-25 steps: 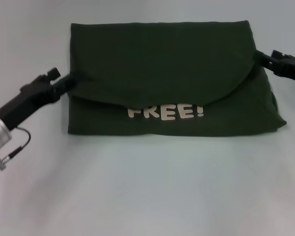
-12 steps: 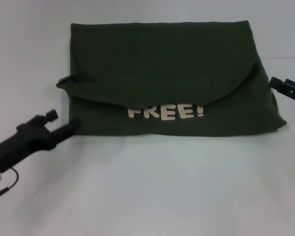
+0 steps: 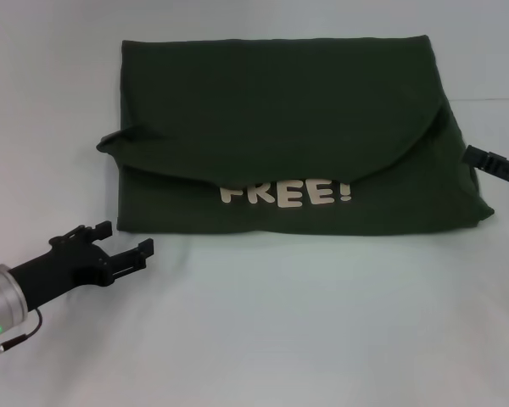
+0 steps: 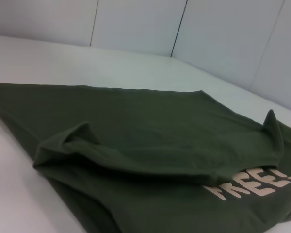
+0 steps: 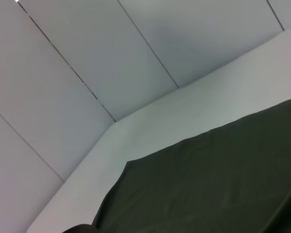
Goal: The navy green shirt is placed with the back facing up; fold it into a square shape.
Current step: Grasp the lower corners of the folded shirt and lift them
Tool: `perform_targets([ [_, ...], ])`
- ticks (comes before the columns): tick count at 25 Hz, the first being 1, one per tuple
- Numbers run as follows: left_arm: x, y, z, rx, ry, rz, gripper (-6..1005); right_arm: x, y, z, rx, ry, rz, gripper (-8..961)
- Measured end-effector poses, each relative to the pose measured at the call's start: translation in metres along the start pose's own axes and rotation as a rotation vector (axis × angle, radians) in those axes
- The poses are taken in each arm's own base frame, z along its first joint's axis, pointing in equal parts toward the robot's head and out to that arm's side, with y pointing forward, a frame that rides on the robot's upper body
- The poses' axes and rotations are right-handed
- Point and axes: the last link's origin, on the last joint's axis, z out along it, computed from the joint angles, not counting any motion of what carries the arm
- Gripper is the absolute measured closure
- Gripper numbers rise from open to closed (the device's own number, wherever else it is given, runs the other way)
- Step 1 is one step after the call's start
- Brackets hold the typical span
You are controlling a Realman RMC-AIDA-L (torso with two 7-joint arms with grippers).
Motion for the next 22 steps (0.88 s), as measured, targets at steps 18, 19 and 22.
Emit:
perform_targets([
  [18,0.012,-0.009,0.027,0.085,-0.047,0.062,107,0.007,-0.004,0.0,0.036,-0.011,0.027,239],
  [19,0.012,-0.009,0.028,0.084,-0.049,0.064,107,0.007,-0.004,0.0,0.036,-0.011,0.027,239],
  [22,0.012,-0.008,0.029,0.079,-0.054,0.067,106,0.007,-0.004,0.001,0.037,-0.014,0.028,240],
])
